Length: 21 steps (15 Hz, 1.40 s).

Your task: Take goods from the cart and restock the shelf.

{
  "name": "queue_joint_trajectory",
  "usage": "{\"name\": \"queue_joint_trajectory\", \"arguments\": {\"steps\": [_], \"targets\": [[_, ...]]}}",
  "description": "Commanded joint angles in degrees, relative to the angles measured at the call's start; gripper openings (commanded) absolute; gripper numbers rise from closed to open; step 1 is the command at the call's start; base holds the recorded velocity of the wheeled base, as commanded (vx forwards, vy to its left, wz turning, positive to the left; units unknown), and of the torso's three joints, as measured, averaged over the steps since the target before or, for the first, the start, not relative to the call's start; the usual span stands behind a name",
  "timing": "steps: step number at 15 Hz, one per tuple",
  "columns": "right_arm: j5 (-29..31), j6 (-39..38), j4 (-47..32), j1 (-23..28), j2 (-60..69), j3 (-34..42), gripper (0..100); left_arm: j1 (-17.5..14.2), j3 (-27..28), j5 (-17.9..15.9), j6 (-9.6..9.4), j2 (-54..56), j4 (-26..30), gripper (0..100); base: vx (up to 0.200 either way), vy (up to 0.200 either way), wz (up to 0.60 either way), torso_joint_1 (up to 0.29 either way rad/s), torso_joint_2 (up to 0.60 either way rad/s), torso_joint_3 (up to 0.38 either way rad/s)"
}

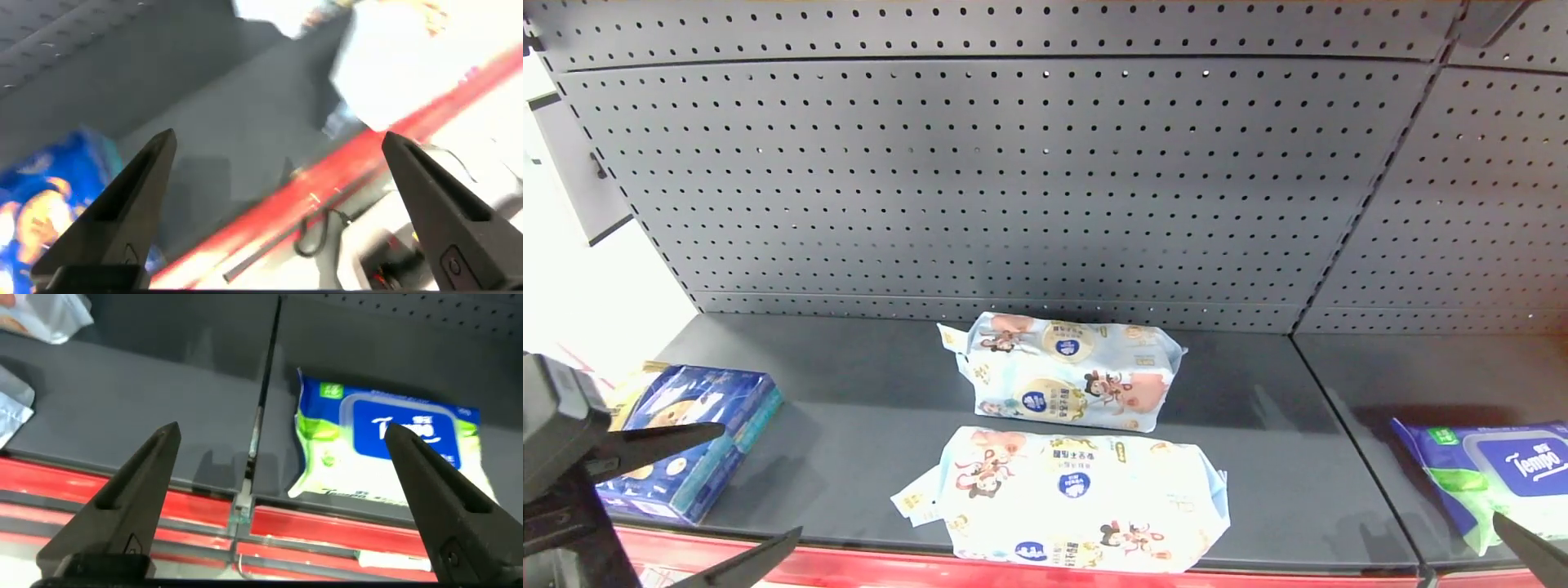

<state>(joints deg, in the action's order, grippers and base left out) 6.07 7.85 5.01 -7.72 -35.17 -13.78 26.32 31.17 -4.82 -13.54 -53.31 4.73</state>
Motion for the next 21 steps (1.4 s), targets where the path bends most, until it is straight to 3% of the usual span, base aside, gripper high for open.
{"name": "queue_joint_trajectory", "arguments": {"steps": [1, 5, 9, 12, 21], "targets": [[-0.01, 0.06, -0.18, -0.02, -1.39, -0.11, 100, 1.10, -0.32, -0.55, 0.01, 1.98, 0.10, 100, 0.000, 0.000, 0.00, 0.000, 0.00, 0.000], [-0.09, 0.24, 0.26, -0.02, -3.68, -1.08, 100, 4.53, 0.03, -0.28, -0.17, -3.91, -0.95, 100, 0.000, 0.000, 0.00, 0.000, 0.00, 0.000], [-0.09, 0.24, 0.26, -0.02, -4.03, -1.17, 100, 6.99, 0.03, 0.07, -0.17, -13.31, -8.95, 100, 0.000, 0.000, 0.00, 0.000, 0.00, 0.000], [-0.01, 0.24, 0.35, -0.02, -4.73, -1.69, 100, 8.92, 1.79, 0.33, -0.17, -16.83, -9.83, 100, 0.000, 0.000, 0.00, 0.000, 0.00, 0.000], [-0.01, 0.15, 0.35, 0.07, -5.00, -1.78, 100, 8.92, 1.70, 2.00, -0.26, -19.73, -9.65, 100, 0.000, 0.000, 0.00, 0.000, 0.00, 0.000]]}}
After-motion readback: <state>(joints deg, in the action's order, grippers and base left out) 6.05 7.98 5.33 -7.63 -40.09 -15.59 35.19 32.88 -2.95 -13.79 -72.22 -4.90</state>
